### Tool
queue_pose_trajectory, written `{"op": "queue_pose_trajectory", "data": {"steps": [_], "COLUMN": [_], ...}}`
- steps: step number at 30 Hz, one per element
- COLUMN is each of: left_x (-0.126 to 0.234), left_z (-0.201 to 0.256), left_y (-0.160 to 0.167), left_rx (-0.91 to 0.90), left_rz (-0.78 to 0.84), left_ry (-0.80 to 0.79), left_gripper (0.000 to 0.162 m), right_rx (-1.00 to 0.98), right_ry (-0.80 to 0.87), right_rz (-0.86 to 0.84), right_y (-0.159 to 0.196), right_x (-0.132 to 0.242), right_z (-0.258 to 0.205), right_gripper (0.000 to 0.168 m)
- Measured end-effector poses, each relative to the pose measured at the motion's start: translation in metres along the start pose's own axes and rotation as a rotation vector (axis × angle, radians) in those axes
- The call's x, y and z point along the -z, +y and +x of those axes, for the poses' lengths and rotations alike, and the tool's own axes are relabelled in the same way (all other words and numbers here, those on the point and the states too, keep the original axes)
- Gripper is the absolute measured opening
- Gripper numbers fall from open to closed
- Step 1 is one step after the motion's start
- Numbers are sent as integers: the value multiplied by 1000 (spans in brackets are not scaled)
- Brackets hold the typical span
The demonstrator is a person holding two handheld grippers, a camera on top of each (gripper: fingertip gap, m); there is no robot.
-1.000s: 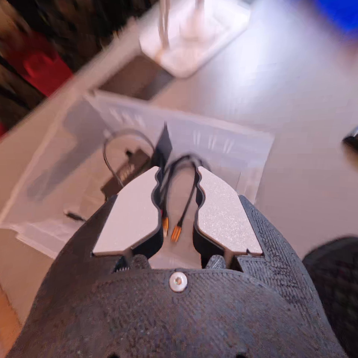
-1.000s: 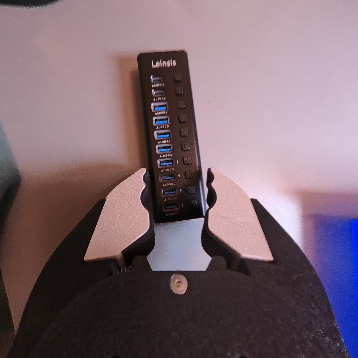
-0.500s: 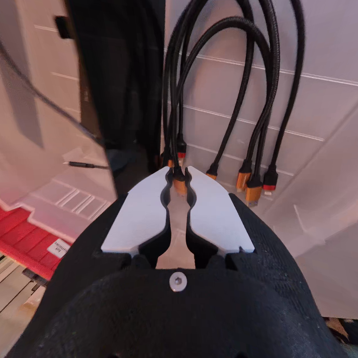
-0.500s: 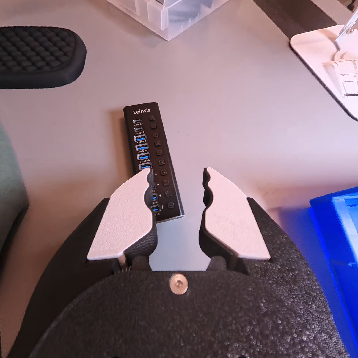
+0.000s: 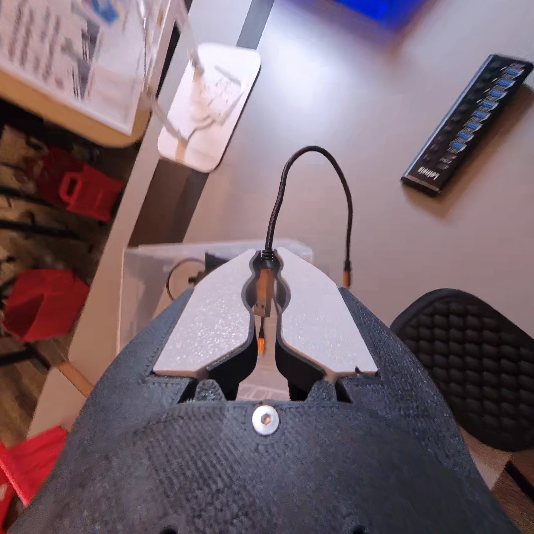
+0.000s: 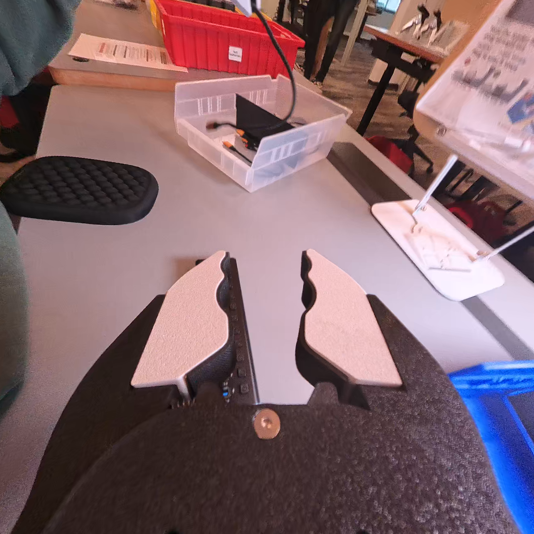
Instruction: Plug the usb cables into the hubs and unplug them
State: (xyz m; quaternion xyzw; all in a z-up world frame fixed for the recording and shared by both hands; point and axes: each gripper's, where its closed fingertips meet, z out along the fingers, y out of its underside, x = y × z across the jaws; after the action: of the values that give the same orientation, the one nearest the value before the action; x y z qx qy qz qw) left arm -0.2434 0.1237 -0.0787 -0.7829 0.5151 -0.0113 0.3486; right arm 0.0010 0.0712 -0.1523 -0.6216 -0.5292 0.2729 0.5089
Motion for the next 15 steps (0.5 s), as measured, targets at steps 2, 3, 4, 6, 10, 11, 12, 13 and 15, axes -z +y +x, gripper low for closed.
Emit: {"op": "queue_pose_trajectory", "data": {"steps": [2,3,4,6,10,11,12,13,15], "left_x": [-1,-5,-13,-32,-72,-79,-83,-85,-86], "left_z": [27,43,59,96,154,160,166,171,179], "left_y": [-33,-46,-57,-75,-86,-85,-86,-88,-89], "left_rx": [-81,-126,-174,-249,-349,-363,-369,-356,-305], "left_rz": [77,98,110,145,172,174,208,262,373], "left_ry": [32,54,68,131,249,258,274,299,348], "left_gripper": [8,8,8,8,8,8,8,9,15], "right_rx": [43,51,54,62,43,40,38,21,-40], "right_ry": [8,4,-6,-28,-141,-162,-180,-207,-268], "right_rz": [21,29,24,2,-66,-86,-108,-108,-72], "right_y": [-19,-28,-34,-37,-18,-11,-3,2,7], "right_x": [-3,-6,-9,-19,-34,-33,-31,-28,-17], "right_z": [-1,-3,-6,-12,-32,-36,-38,-40,-44], "right_gripper": [48,51,53,56,23,4,4,4,3]}}
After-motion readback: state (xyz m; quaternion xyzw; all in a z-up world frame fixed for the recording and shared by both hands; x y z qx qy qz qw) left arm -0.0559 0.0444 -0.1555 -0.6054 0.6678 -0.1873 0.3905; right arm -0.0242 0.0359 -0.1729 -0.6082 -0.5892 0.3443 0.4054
